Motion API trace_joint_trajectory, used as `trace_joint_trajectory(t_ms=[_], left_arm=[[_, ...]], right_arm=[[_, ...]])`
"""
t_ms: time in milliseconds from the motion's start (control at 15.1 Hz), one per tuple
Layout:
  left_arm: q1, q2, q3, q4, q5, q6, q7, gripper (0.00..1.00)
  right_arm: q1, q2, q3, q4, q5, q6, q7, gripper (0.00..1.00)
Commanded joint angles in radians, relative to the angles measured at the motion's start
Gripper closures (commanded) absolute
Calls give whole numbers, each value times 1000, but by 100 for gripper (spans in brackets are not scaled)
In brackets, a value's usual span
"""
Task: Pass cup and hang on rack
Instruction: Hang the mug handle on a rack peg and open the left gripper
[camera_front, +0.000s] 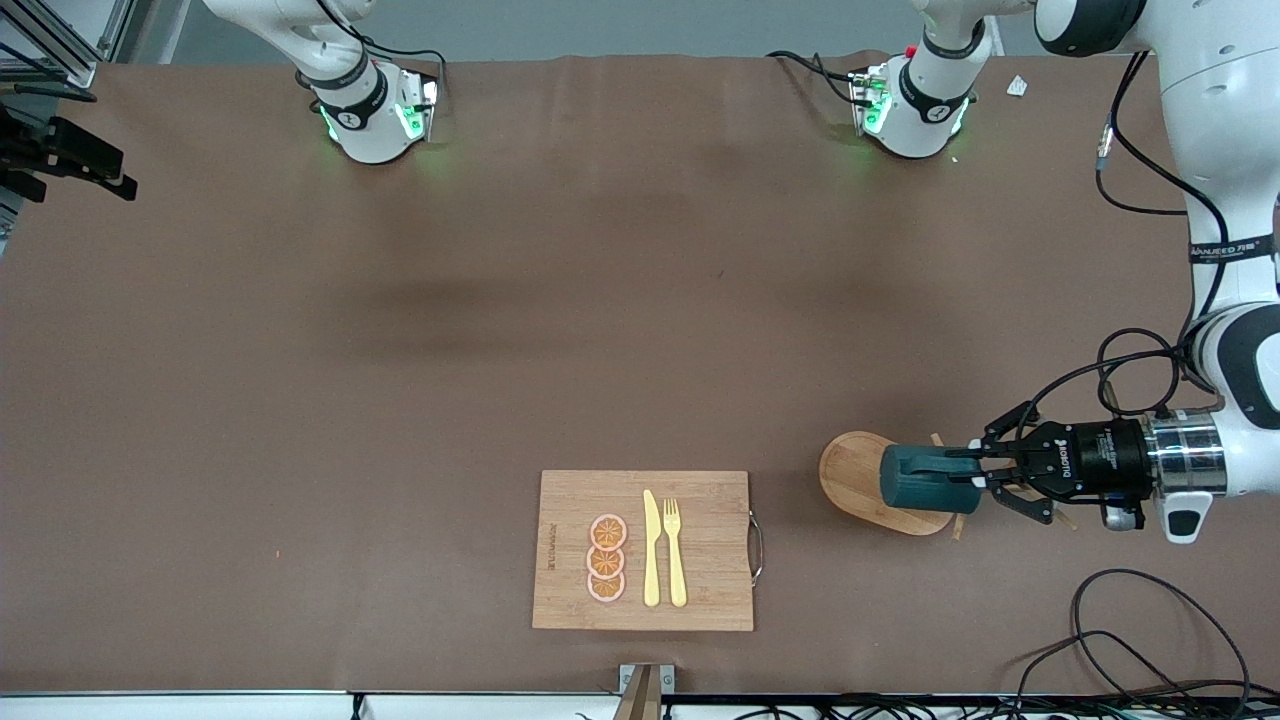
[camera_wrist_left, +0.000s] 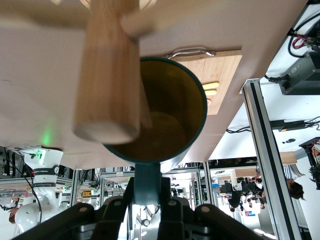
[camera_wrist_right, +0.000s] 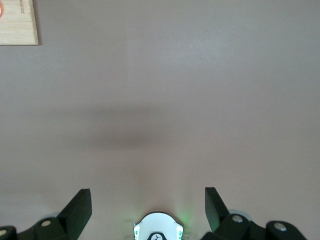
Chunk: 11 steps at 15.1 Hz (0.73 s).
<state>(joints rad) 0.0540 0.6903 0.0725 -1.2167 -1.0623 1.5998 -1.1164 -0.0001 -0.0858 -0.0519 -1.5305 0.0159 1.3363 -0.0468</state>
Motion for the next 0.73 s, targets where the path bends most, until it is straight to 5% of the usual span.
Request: trace_joint_trajectory(t_ms=[0, 530, 662], left_arm=[[32, 5, -5, -3, -27, -18, 23, 100], [67, 28, -5, -4, -25, -26, 33, 97], [67, 31, -3, -4, -25, -26, 32, 83]], right_arm=[[-1, -23, -2, -25, 1, 12, -8, 0], [-14, -25, -2, -16, 6, 14, -4, 0], [-12, -26, 0, -11, 6, 12, 4, 0]])
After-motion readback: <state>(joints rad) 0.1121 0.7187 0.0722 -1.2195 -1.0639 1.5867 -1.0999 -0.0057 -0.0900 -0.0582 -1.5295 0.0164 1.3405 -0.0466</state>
